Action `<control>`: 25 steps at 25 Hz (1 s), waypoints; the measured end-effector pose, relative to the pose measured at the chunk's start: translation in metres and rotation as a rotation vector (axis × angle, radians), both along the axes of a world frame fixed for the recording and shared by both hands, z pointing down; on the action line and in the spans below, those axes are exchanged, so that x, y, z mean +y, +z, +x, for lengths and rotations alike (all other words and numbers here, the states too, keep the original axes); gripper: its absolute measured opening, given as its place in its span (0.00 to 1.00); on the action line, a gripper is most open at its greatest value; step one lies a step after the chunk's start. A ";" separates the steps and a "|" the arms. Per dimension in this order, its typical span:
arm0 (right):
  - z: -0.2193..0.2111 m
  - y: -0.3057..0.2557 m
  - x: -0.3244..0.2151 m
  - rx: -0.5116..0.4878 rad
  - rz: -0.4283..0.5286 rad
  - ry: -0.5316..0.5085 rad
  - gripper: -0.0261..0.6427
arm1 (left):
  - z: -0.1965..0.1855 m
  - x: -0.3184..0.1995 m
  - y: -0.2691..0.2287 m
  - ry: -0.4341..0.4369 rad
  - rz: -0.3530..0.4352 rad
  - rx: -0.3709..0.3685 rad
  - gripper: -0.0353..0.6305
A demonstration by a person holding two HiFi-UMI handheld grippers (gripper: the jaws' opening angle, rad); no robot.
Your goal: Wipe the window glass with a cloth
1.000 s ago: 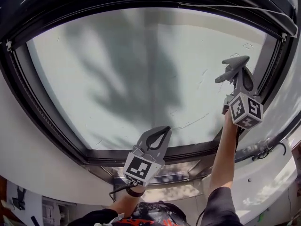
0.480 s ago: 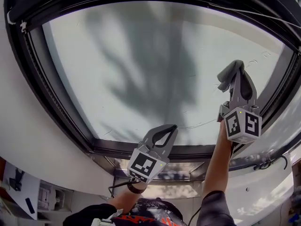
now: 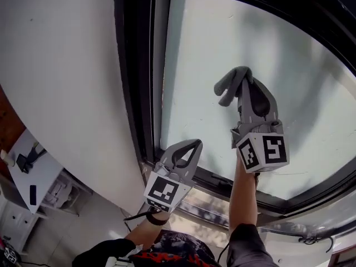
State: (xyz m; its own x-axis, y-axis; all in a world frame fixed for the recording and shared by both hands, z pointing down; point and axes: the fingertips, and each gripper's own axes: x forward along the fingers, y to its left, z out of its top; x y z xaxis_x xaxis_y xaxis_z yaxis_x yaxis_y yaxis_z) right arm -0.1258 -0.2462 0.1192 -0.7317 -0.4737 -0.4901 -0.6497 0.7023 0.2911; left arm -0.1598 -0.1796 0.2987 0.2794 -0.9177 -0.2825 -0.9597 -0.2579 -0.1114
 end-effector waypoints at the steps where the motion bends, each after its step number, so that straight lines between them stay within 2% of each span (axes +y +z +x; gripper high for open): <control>1: -0.028 0.004 0.002 0.019 -0.009 -0.034 0.06 | -0.017 0.006 -0.001 -0.026 0.005 0.010 0.03; 6: -0.129 0.023 0.006 0.101 -0.061 -0.134 0.07 | -0.066 0.022 0.003 -0.072 0.007 0.039 0.03; 9: -0.155 0.026 0.008 0.141 -0.059 -0.138 0.07 | -0.077 0.023 0.008 -0.070 -0.007 0.050 0.03; 11: -0.152 0.026 0.008 0.167 -0.038 -0.106 0.06 | -0.073 0.018 0.009 -0.046 -0.014 0.055 0.03; 14: -0.122 0.026 0.005 0.157 -0.027 -0.049 0.06 | -0.058 0.010 0.009 0.003 -0.019 0.050 0.03; 17: -0.072 0.021 -0.003 0.109 -0.032 0.017 0.06 | -0.032 -0.001 0.009 0.069 -0.030 0.040 0.03; 21: 0.012 0.022 -0.017 0.063 -0.040 0.134 0.06 | 0.017 -0.013 0.008 0.168 -0.032 0.023 0.03; 25: 0.117 0.033 -0.033 0.018 -0.078 0.281 0.06 | 0.081 -0.024 0.008 0.283 -0.035 0.005 0.03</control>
State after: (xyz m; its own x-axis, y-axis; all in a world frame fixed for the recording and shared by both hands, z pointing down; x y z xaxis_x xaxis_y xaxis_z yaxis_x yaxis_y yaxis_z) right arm -0.0092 -0.2791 0.1518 -0.5744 -0.6952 -0.4322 -0.8174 0.5161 0.2561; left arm -0.0785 -0.2032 0.3064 0.5245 -0.8127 -0.2538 -0.8496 -0.5192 -0.0931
